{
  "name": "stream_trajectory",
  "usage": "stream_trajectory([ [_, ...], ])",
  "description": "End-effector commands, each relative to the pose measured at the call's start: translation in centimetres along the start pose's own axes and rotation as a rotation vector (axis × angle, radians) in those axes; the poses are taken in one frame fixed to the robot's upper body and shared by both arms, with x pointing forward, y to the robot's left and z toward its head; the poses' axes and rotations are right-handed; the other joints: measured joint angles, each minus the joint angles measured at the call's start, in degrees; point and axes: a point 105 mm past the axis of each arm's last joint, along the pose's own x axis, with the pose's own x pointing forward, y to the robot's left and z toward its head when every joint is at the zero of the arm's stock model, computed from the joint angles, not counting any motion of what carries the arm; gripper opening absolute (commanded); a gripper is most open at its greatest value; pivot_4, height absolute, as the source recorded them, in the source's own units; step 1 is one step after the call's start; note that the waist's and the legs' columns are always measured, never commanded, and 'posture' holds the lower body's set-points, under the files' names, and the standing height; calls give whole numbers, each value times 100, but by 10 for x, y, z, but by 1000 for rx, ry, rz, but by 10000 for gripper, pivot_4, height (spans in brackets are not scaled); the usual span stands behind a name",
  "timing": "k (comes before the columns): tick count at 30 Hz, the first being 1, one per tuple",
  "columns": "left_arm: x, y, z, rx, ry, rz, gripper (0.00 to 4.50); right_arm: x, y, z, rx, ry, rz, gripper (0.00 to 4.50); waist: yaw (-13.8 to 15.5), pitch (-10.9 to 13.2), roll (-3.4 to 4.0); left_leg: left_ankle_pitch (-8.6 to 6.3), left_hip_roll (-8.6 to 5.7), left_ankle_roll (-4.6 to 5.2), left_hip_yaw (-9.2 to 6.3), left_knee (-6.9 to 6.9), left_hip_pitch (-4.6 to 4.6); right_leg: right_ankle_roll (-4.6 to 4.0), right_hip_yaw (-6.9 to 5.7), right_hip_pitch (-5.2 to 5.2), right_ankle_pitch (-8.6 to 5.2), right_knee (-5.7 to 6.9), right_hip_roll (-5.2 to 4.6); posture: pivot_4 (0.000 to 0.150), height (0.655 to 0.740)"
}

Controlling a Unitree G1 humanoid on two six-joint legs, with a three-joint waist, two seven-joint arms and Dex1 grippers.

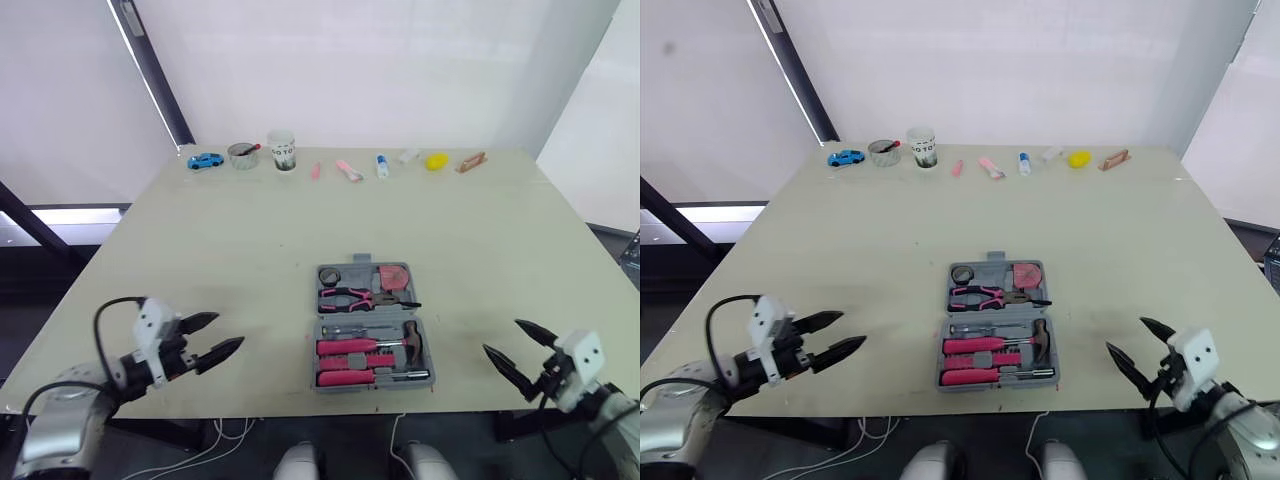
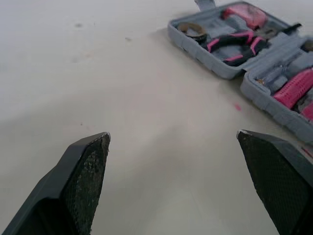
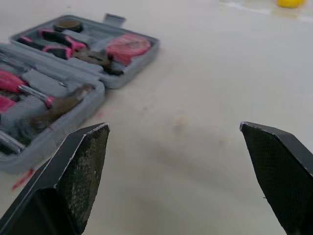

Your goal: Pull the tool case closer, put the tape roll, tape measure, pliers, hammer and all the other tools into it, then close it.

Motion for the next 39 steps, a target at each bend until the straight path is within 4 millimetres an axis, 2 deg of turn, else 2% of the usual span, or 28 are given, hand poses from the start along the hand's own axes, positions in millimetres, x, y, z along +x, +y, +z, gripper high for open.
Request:
stream_trajectory([
  [1, 14, 0, 3, 54, 15, -92, 39318, 19, 0, 8, -15, -4, 85, 39929, 2, 0, -1, 0, 0, 0, 0, -1, -3, 0, 1, -1, 0, 0, 1, 1500, 7400],
  [2, 21, -1, 5, 67, 17, -126, 36629, 26, 1, 11, -20, -3, 116, 37320, 5, 5, -4, 0, -1, 1, -1, -6, -1, -1, 1, 2, 0, -3, 2, 1500, 7400],
  [5, 36, -2, 7, 100, 36, -207, 23734, 44, 2, 11, -45, 34, 201, 23937, 10, 6, -5, 1, -1, 2, -7, 1, -4, -1, 2, 1, 1, 3, 13, 1500, 7400],
  [8, 49, -2, 10, 105, 45, -275, 7413, 61, 6, 6, -86, 101, 300, 6974, 11, 5, -5, 1, -1, 2, -9, 3, -5, -1, 4, 2, 1, 7, 18, 1500, 7400],
  [9, 53, -3, 10, 114, 53, -298, 3046, 66, 7, 5, -100, 120, 329, 2630, 11, 6, -5, 0, -1, 2, -9, 2, -6, -1, 5, 2, 1, 6, 20, 1500, 7400],
  [10, 57, -4, 9, 127, 66, -323, 3046, 70, 8, 4, -118, 142, 359, 2630, 12, 6, -5, 0, -1, 2, -9, 2, -9, 0, 5, 0, 1, 5, 21, 1500, 7400],
  [11, 60, -4, 9, 135, 76, -343, 638, 74, 9, 2, -134, 162, 388, 401, 11, 7, -5, 1, -1, 2, -9, 3, -7, 1, 5, 1, 2, 5, 22, 1500, 7400],
  [19, 88, -9, 11, 173, 133, -453, 638, 110, 14, 4, -217, 204, 492, 401, 2, 7, -6, 1, -1, 3, -12, 9, -7, 14, 11, 1, 10, 12, 31, 1500, 7400],
  [30, 104, -11, 15, 195, 154, -506, 638, 122, 18, -4, -298, 249, 547, 401, -8, 7, -5, 1, 0, 3, -13, 8, -15, 22, 11, -3, 14, 10, 32, 1500, 7400],
  [39, 115, -14, 7, 221, 193, -510, 638, 130, 27, -6, -308, 240, 578, 401, -110, 7, -5, 1, 0, 3, -14, 9, -14, 23, 11, -3, 15, 14, 32, 1500, 7400],
])
